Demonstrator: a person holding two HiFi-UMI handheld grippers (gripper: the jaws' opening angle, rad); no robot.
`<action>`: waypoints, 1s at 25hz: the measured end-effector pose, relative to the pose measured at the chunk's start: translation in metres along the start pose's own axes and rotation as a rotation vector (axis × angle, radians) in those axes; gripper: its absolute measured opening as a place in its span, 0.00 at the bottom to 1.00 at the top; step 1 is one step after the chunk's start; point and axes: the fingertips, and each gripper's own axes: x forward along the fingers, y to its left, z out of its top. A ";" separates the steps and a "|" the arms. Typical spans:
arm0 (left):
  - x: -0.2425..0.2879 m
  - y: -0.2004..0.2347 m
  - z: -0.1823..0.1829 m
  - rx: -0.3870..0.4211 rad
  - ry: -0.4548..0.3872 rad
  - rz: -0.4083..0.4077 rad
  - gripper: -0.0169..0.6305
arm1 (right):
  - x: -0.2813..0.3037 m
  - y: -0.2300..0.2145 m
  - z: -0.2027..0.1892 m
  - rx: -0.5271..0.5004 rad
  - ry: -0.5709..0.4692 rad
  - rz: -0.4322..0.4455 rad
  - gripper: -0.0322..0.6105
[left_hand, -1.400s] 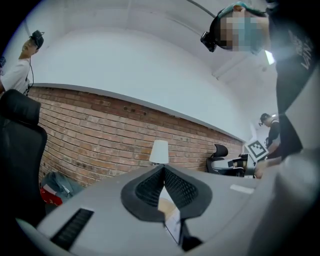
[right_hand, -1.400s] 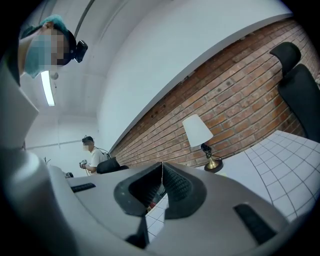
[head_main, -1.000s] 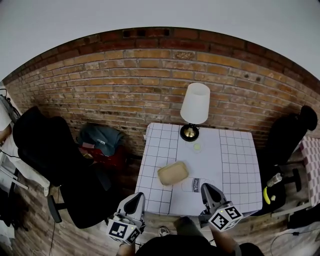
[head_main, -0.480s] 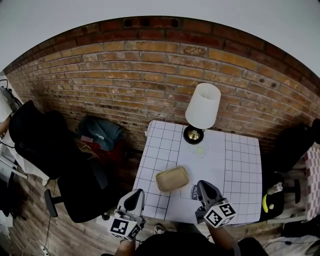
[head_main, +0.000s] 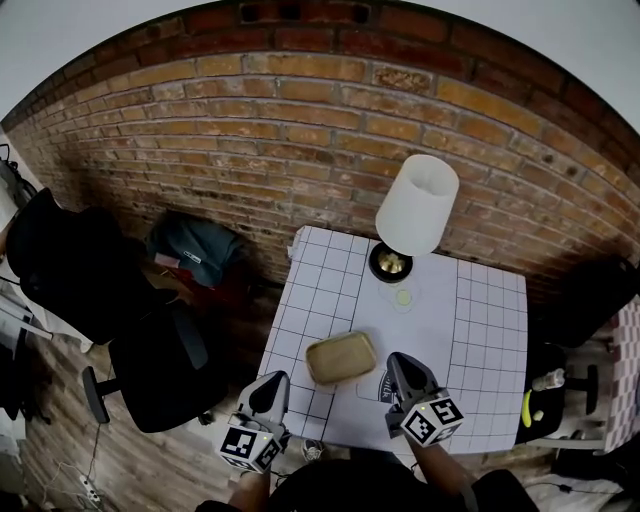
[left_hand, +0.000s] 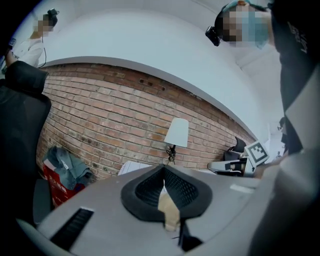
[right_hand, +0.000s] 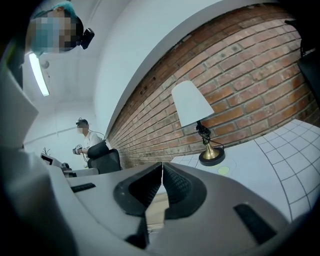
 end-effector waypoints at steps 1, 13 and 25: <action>0.003 0.001 -0.004 -0.013 0.008 0.001 0.04 | 0.003 -0.003 -0.004 -0.002 0.013 -0.002 0.06; 0.020 0.018 -0.051 -0.091 0.135 0.045 0.05 | 0.021 -0.023 -0.044 0.017 0.127 -0.008 0.06; 0.036 0.016 -0.089 -0.186 0.231 0.038 0.28 | 0.031 -0.035 -0.074 0.081 0.218 0.011 0.27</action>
